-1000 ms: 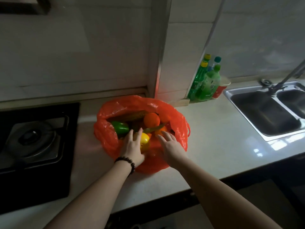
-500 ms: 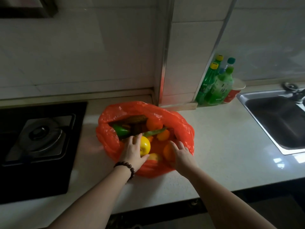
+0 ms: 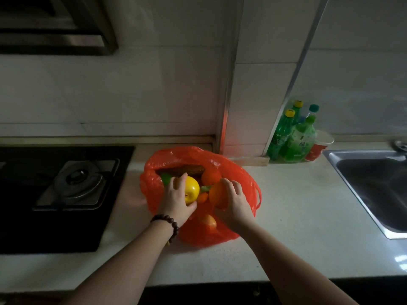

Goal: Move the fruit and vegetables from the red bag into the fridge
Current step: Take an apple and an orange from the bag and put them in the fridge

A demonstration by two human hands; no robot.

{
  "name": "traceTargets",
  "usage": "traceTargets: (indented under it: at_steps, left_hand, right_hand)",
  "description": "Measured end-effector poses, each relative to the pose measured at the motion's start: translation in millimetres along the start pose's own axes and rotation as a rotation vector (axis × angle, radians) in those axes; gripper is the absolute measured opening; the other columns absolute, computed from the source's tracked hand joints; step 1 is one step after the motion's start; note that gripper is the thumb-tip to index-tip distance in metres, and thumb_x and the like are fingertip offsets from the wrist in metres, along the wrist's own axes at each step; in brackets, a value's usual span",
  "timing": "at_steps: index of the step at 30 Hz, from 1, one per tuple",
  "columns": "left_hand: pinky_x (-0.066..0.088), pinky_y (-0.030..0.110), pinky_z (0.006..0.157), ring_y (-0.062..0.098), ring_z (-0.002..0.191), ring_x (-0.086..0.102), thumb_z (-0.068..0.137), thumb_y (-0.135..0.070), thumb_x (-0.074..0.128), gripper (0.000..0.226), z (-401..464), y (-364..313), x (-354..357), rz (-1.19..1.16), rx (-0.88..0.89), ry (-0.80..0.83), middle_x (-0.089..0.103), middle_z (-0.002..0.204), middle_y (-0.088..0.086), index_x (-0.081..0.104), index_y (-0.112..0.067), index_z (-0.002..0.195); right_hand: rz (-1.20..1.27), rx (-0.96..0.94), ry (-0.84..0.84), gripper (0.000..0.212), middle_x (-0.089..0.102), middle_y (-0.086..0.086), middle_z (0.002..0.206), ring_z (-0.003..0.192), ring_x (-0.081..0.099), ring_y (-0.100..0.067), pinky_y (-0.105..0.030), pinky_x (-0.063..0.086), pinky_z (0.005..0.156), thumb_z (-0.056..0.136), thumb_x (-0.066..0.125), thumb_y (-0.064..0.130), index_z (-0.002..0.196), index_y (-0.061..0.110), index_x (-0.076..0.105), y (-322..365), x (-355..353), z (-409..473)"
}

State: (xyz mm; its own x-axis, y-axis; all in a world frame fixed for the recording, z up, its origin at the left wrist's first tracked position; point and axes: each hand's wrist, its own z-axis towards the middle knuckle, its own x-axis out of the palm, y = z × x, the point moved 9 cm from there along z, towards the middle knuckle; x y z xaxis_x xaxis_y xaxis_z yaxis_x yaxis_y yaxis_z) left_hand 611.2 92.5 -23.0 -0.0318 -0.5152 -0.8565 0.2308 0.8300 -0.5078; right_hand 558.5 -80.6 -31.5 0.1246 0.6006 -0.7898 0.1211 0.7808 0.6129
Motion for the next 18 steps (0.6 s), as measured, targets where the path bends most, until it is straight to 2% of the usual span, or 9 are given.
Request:
traceTargets:
  at_steps: [4,8,12,18]
  left_hand:
    - [0.046,0.043,0.095,0.032,0.127,0.039,0.074,-0.035,0.074,0.087,-4,3,-39,-0.017,-0.012,-0.125,0.031,0.142,0.011,0.024,-0.027,0.145]
    - [0.046,0.043,0.094,0.034,0.126,0.039,0.072,-0.037,0.075,0.087,-22,15,-86,-0.016,-0.099,-0.293,0.032,0.141,0.015,0.027,-0.026,0.144]
    - [0.044,0.041,0.094,0.034,0.123,0.042,0.07,-0.036,0.077,0.085,-57,38,-130,-0.024,-0.158,-0.457,0.037,0.136,0.015,0.033,-0.023,0.142]
    - [0.048,0.044,0.09,0.033,0.124,0.038,0.072,-0.034,0.076,0.086,-142,97,-190,0.029,-0.351,-0.607,0.033,0.138,0.011,0.028,-0.024,0.143]
  right_hand:
    - [0.009,-0.122,-0.014,0.085,0.022,0.002,0.148,0.124,0.04,-0.029,-0.039,0.053,0.084,0.076,0.072,0.036,0.141,0.038,0.018,36,-14,8]
    - [0.043,-0.273,-0.011,0.085,0.027,0.002,0.144,0.121,0.042,-0.03,-0.043,0.051,0.084,0.073,0.074,0.037,0.141,0.037,0.022,79,-18,12]
    - [0.094,-0.381,0.047,0.082,0.027,0.001,0.144,0.123,0.04,-0.029,-0.044,0.049,0.089,0.075,0.072,0.035,0.141,0.034,0.023,127,1,8]
    - [0.145,-0.619,0.175,0.081,0.029,0.0,0.141,0.122,0.042,-0.03,-0.039,0.048,0.086,0.075,0.07,0.034,0.141,0.033,0.023,218,54,-24]
